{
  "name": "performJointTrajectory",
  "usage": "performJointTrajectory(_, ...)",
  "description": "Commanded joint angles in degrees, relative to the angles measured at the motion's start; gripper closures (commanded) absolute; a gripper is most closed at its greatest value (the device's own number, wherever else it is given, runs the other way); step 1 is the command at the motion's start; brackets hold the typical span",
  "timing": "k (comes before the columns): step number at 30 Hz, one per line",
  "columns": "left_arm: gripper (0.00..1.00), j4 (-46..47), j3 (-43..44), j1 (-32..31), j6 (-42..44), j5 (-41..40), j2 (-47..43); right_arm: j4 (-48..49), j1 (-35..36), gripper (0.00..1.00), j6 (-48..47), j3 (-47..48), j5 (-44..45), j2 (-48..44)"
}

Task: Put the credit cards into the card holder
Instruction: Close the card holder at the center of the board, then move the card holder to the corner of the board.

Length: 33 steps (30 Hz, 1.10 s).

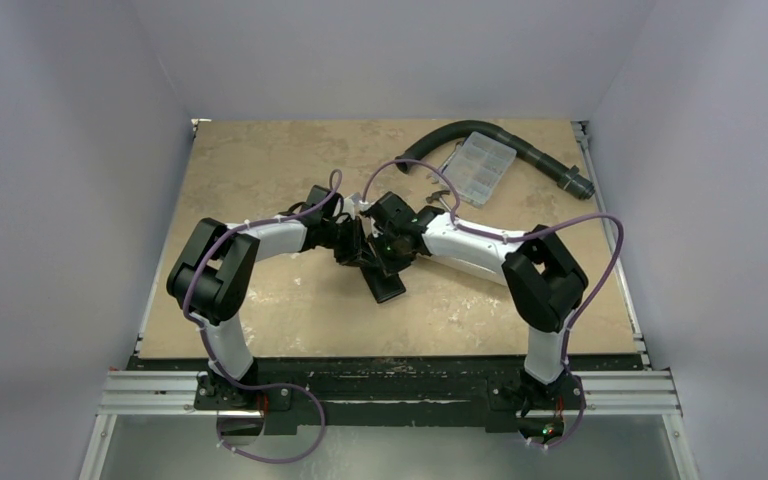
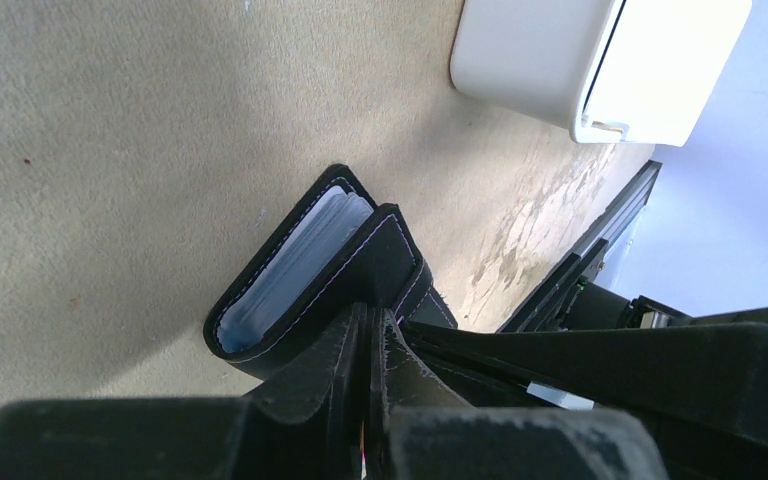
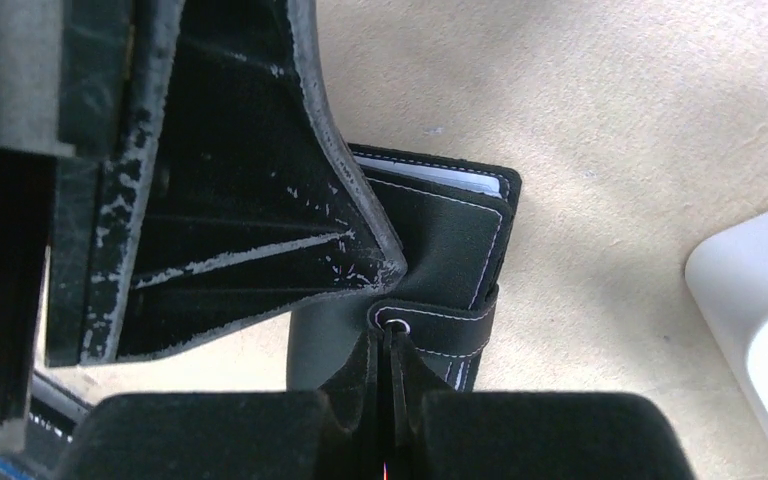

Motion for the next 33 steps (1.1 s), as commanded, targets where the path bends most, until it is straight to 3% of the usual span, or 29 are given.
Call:
performJointTrajectory(1, 1.0, -0.7, -1.7, -1.7, 1.5, -3.7, 2.8, -1.9, 4.1, 1.0, 8.2, -3.2, 11.1, 12.8)
performJointTrajectory(3, 1.0, -0.7, -1.7, -1.7, 1.5, -3.7, 2.7, -1.7, 4.5, 1.0, 9.8, -3.1, 12.5, 13.0)
performJointTrajectory(8, 1.0, -1.0, -1.2, -1.7, 2.2, -3.3, 1.7, 4.7, 4.4, 0.97, 8.0, -3.8, 1.3, 4.9)
performJointTrajectory(13, 1.0, -3.3, 0.6, -1.5, 4.7, -4.5, -1.9, 5.5, 3.2, 0.67, 7.2, -0.9, -0.6, -3.9)
performJointTrajectory(15, 0.94, -3.8, 1.0, -1.4, 5.5, -5.0, -4.4, 5.9, 2.5, 0.58, 6.8, -1.0, -1.2, -7.3)
performJointTrajectory(19, 0.67, -4.4, 0.8, -1.2, 7.6, -6.7, -10.6, 6.2, 1.4, 0.47, 6.4, -3.5, -0.8, -15.2)
performJointTrajectory(22, 0.55, -5.8, 0.4, -1.0, 9.9, -9.6, -14.8, 7.3, 0.7, 0.42, 7.1, -8.1, 0.4, -20.1)
performJointTrajectory(25, 0.52, -8.6, 1.4, -1.0, 12.5, -11.7, -17.3, 11.3, -0.6, 0.35, 11.2, -16.1, 2.3, -24.6)
performJointTrajectory(29, 0.47, -10.1, 1.3, -1.0, 13.9, -15.4, -22.3, 24.4, -2.0, 0.32, 18.1, -28.2, -2.7, -30.4)
performJointTrajectory(33, 0.45, -11.7, -0.2, -1.0, 14.6, -18.1, -28.4, 33.6, -2.2, 0.19, 21.1, -35.8, -2.1, -34.5)
